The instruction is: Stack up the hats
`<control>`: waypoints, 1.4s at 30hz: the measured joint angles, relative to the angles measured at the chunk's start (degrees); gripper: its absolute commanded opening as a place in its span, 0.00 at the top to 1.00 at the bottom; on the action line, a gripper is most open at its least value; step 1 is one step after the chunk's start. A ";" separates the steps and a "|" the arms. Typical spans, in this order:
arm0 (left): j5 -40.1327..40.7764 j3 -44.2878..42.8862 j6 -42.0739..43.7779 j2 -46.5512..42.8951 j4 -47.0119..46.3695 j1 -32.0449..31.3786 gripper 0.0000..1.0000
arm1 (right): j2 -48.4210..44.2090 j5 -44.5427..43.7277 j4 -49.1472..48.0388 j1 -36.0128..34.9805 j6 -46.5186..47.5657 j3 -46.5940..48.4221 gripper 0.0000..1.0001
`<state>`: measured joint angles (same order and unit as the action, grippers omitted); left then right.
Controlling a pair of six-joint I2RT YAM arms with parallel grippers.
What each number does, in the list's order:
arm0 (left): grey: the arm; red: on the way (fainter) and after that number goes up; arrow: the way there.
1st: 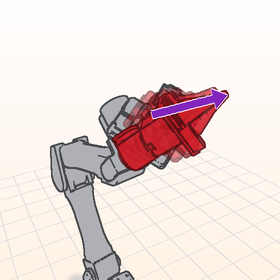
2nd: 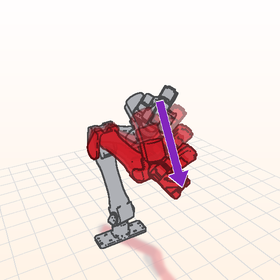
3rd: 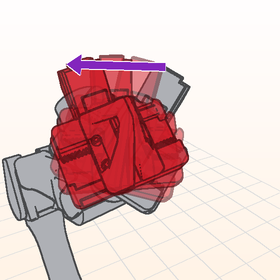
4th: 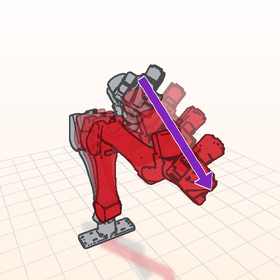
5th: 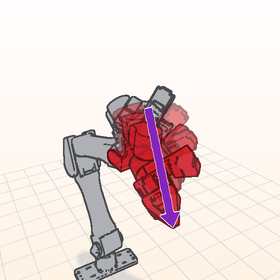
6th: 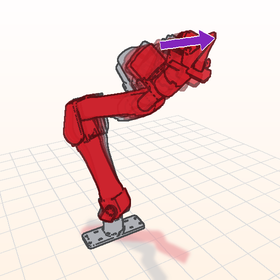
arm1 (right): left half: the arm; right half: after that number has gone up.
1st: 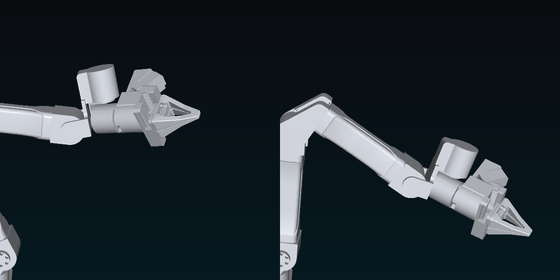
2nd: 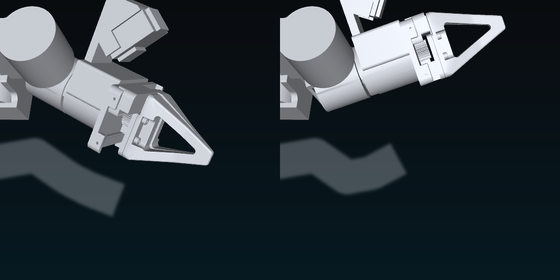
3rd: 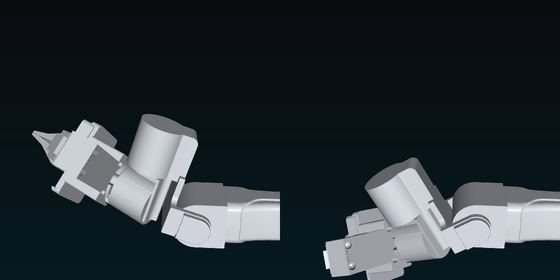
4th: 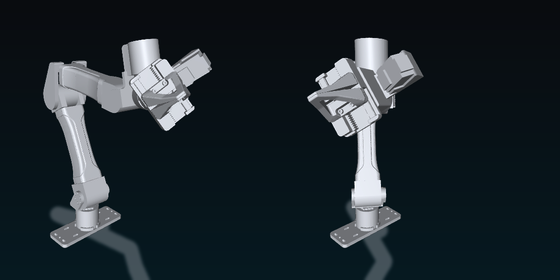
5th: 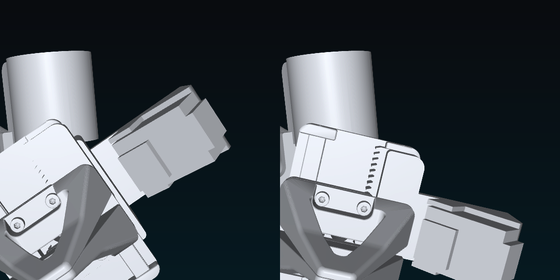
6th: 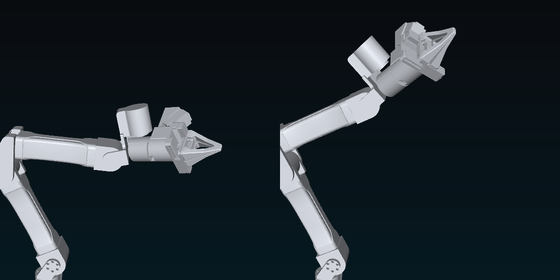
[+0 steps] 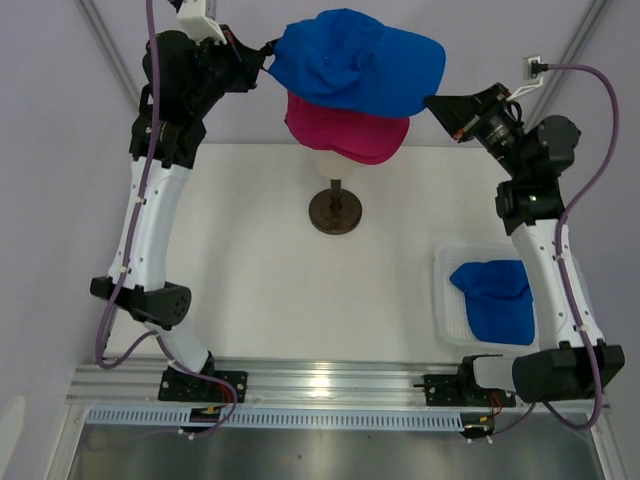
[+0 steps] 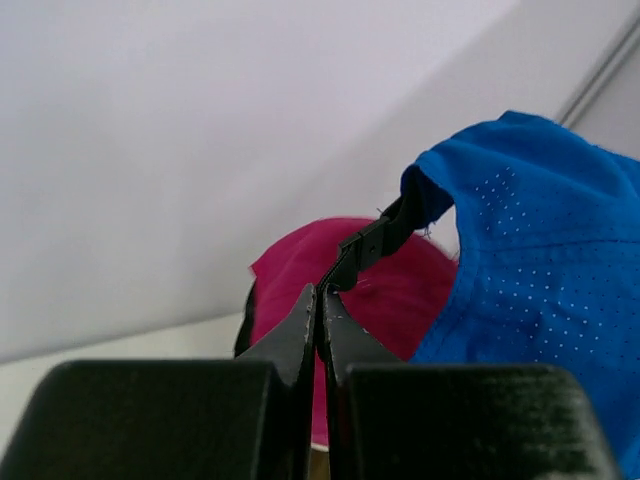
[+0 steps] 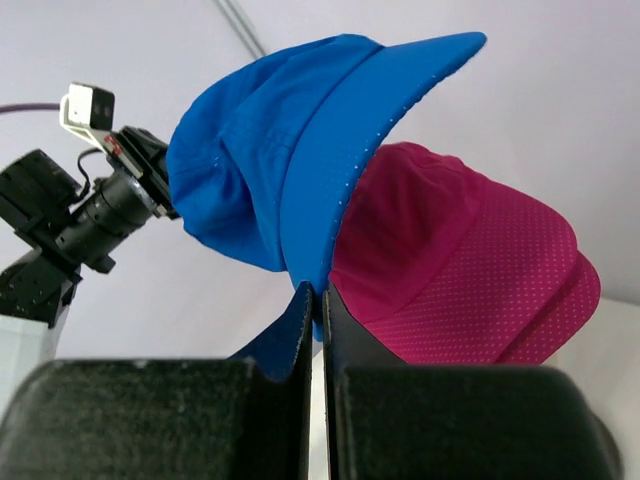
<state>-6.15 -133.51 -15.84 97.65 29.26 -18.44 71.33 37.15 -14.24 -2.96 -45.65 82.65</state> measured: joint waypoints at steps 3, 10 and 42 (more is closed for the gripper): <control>-2.56 0.33 -2.40 2.45 2.21 4.07 0.99 | 5.33 -2.36 0.79 -1.66 -1.33 2.27 1.00; -8.28 0.63 -6.67 4.37 4.31 8.92 0.99 | 13.42 -3.37 3.19 -2.91 -6.29 7.13 1.00; -20.11 11.04 -7.91 1.53 6.88 13.49 0.99 | 10.51 -4.33 10.19 -3.96 -13.31 4.79 1.00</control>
<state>-26.26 -122.48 -23.75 99.18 36.14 -4.95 81.84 32.82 -4.05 -6.92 -58.96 87.44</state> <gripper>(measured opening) 0.011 0.019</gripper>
